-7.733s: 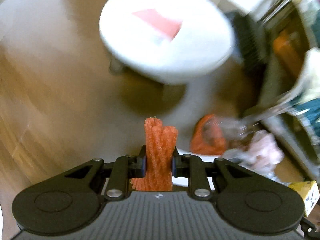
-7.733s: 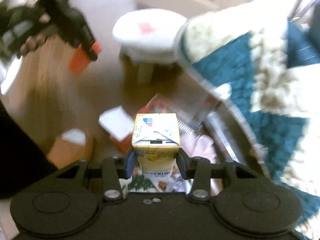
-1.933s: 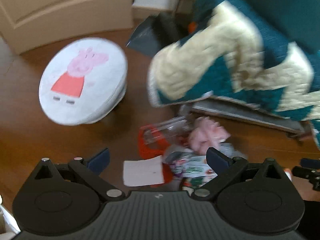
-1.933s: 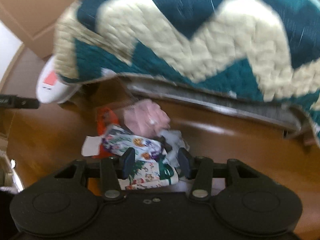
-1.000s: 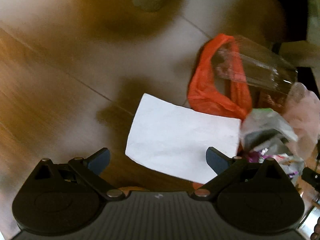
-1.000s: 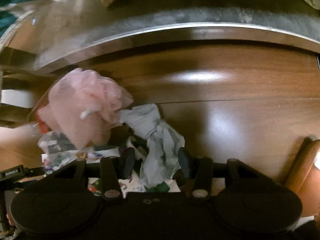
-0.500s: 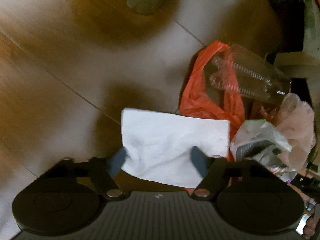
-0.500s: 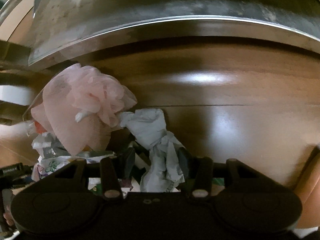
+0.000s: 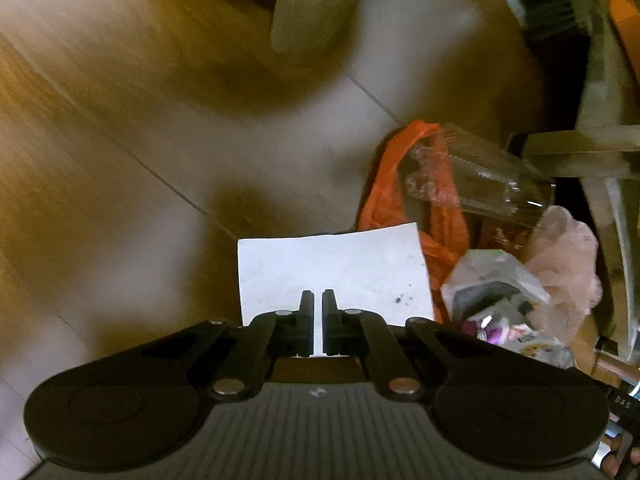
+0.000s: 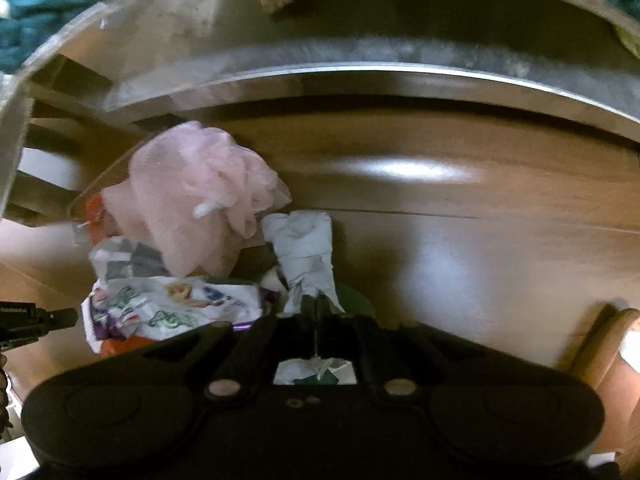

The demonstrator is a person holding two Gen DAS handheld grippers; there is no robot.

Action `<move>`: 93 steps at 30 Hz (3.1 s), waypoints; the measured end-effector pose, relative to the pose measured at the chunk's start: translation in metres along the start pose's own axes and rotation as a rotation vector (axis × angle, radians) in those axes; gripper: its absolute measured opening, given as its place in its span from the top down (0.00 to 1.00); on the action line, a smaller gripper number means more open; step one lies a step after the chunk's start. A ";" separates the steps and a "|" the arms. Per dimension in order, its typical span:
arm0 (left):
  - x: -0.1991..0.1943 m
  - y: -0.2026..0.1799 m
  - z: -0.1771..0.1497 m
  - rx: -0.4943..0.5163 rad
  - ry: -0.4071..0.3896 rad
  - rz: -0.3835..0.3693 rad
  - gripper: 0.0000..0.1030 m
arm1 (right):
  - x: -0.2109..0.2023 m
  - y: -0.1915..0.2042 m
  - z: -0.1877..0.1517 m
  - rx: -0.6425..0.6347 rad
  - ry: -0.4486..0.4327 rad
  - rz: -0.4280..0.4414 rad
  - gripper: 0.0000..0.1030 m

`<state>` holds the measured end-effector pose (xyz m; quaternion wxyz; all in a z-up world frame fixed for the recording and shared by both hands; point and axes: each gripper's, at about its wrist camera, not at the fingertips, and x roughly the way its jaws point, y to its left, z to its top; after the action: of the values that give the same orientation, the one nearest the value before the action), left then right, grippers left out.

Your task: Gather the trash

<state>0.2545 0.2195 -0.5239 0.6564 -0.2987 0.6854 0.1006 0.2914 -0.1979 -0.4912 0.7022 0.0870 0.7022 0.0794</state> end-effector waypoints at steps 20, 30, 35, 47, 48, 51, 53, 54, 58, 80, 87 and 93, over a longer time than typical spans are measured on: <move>0.004 -0.085 -0.064 0.786 -0.101 0.149 0.30 | -0.001 -0.004 -0.001 -0.024 0.028 0.021 0.99; 0.034 -0.057 -0.068 0.917 -0.022 0.281 0.31 | 0.004 -0.006 -0.001 -0.023 0.042 0.010 0.99; 0.051 -0.064 -0.072 0.966 -0.080 0.338 0.31 | 0.006 -0.004 -0.003 -0.039 0.054 0.002 0.99; 0.062 -0.059 -0.061 0.943 -0.063 0.346 0.87 | 0.007 -0.009 -0.006 -0.029 0.060 -0.008 0.99; 0.060 -0.058 -0.059 0.927 -0.064 0.345 0.89 | 0.006 -0.009 -0.007 -0.029 0.057 -0.009 0.99; 0.048 -0.050 -0.052 0.860 -0.073 0.311 0.93 | 0.000 -0.006 -0.008 -0.034 0.037 -0.007 0.99; 0.039 -0.044 -0.049 0.805 -0.081 0.293 0.94 | -0.007 -0.003 -0.009 -0.043 0.014 -0.014 0.99; 0.035 -0.042 -0.048 0.781 -0.086 0.289 0.94 | -0.012 -0.002 -0.010 -0.045 0.005 -0.008 0.99; 0.009 -0.034 -0.039 0.689 -0.106 0.263 0.95 | -0.035 0.004 -0.014 -0.062 -0.033 0.008 0.99; -0.249 -0.113 -0.084 0.634 -0.523 0.106 0.95 | -0.290 0.051 -0.065 -0.179 -0.444 0.128 0.99; -0.331 -0.147 -0.123 0.676 -0.659 0.051 0.95 | -0.380 0.059 -0.089 -0.212 -0.630 0.167 0.99; -0.396 -0.179 -0.151 0.703 -0.752 -0.010 0.95 | -0.456 0.062 -0.105 -0.247 -0.798 0.197 0.99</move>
<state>0.2089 0.1063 -0.0808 0.9187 -0.0064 0.3930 -0.0384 0.1860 -0.2433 -0.0328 0.9130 0.0927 0.3490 0.1899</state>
